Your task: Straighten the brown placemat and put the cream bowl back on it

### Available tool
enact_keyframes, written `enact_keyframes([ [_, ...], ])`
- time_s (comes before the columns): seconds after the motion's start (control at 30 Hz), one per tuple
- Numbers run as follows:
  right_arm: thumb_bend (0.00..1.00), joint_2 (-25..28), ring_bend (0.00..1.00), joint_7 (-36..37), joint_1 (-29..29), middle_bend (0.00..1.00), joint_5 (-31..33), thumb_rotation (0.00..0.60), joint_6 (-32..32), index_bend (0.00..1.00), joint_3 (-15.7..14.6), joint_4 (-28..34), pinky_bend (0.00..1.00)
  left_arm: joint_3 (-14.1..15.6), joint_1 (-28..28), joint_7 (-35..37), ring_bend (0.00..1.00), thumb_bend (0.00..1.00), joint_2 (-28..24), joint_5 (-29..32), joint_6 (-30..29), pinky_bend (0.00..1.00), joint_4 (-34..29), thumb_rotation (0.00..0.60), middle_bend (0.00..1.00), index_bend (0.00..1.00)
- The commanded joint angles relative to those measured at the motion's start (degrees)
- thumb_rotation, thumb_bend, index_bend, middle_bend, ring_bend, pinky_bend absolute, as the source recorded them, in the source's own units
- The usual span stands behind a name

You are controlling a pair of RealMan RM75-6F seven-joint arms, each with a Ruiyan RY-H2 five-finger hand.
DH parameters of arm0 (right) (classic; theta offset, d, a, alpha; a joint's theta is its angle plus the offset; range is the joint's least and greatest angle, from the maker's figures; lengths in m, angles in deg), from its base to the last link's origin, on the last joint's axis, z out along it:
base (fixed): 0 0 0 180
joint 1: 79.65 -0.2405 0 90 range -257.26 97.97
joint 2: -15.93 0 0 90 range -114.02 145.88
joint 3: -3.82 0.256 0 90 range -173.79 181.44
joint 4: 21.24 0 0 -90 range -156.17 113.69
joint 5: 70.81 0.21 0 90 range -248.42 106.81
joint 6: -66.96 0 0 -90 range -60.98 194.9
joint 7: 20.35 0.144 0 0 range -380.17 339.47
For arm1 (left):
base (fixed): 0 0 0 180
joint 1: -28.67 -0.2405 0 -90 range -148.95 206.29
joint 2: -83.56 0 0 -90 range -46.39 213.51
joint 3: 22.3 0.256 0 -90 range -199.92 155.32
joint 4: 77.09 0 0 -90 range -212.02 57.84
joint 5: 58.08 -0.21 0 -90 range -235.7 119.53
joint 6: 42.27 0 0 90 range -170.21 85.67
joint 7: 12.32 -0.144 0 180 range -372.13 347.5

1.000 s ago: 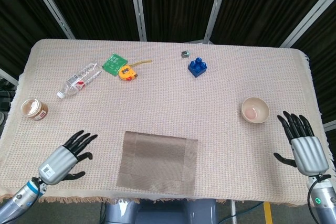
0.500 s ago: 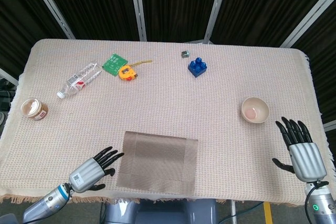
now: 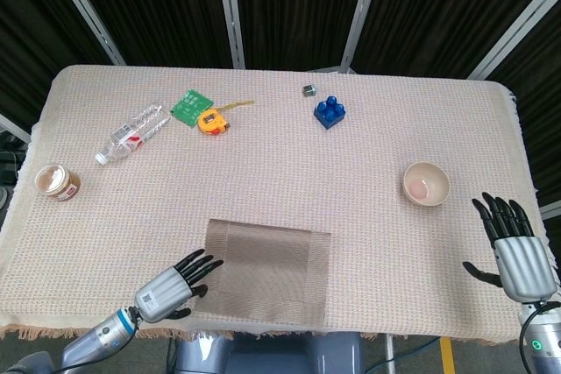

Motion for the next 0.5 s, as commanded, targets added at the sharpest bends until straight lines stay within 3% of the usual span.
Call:
enact_keyframes([
  [0.03, 0.0, 0.0, 0.0, 0.1, 0.1, 0.0, -0.1, 0.6, 0.0, 0.0, 0.1, 0.0, 0.0, 0.1, 0.4, -0.5, 0.0, 0.18, 0.7, 0.4, 0.4, 0.0, 0.0, 0.6, 0.0, 0.49],
  [0.5, 0.0, -0.2, 0.0, -0.3, 0.1, 0.0, -0.4, 0.6, 0.9, 0.0, 0.4, 0.0, 0.0, 1.2, 1.6, -1.4, 0.0, 0.24, 0.5, 1.5, 1.6, 0.0, -1.7, 0.6, 0.0, 0.49],
])
